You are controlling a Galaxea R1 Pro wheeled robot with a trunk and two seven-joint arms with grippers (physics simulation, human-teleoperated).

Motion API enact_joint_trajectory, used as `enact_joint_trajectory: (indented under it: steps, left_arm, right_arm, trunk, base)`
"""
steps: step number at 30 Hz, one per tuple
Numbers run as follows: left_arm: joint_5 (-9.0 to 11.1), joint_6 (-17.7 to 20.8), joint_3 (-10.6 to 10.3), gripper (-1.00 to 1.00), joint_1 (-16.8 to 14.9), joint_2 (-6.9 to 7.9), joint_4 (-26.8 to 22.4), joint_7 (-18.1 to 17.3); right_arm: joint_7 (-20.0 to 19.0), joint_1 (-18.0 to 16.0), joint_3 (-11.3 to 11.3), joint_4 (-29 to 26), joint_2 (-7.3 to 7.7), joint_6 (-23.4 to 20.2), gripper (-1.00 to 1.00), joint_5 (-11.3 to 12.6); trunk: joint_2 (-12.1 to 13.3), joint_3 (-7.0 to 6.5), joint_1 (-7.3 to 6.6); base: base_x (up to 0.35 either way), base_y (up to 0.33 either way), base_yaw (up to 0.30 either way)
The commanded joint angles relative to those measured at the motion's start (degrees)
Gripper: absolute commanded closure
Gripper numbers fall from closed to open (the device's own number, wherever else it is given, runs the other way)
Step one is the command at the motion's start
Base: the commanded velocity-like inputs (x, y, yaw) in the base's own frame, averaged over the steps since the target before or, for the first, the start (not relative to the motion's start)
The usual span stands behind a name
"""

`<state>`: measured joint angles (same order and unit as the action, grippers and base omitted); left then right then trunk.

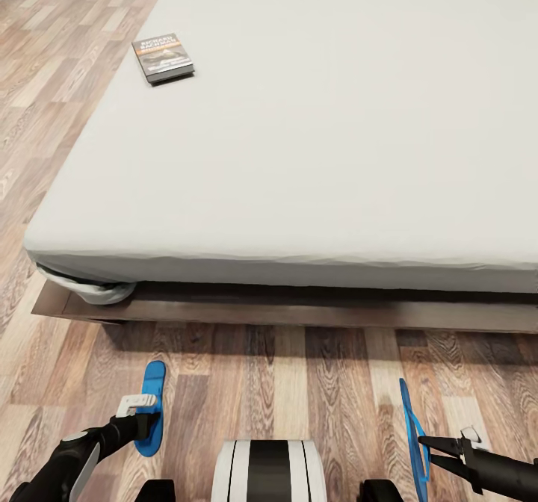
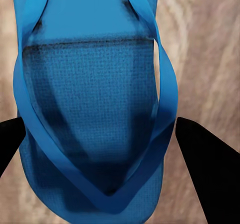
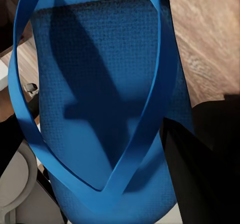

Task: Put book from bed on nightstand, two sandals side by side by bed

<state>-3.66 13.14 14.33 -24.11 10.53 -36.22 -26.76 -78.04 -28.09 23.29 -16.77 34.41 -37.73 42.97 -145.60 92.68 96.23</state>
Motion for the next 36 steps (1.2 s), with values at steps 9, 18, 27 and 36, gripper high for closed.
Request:
enact_joint_trajectory:
  steps: [9,18,27,36]
  left_arm:
    - [-0.73,0.31,0.34,1.0,0.03,-0.07,0.1,-0.4]
    - [-0.73,0.38,0.34,1.0,0.03,-0.07,0.1,-0.4]
    - [-0.73,0.33,0.34,1.0,0.03,-0.07,0.1,-0.46]
    - [-0.73,0.31,0.34,-1.0,0.03,-0.07,0.1,-0.49]
  right_arm:
    - [-0.01,-0.03,0.35,-0.01,0.05,-0.64,1.0,0.44]
    - [-0.01,-0.03,0.35,-0.01,0.06,-0.66,1.0,0.44]
    - [-0.01,-0.03,0.35,-0.01,0.06,-0.62,1.0,0.44]
    - [-0.01,-0.03,0.35,-0.01,0.07,-0.66,1.0,0.45]
  trunk:
    - [-0.01,0.04,0.01]
    - [0.03,-0.63,-0.07]
    - [0.03,-0.63,-0.07]
    - [0.03,-0.63,-0.07]
  base:
    - [0.0,0.0,0.0]
    - [0.0,0.0,0.0]
    - [0.0,0.0,0.0]
    - [0.0,0.0,0.0]
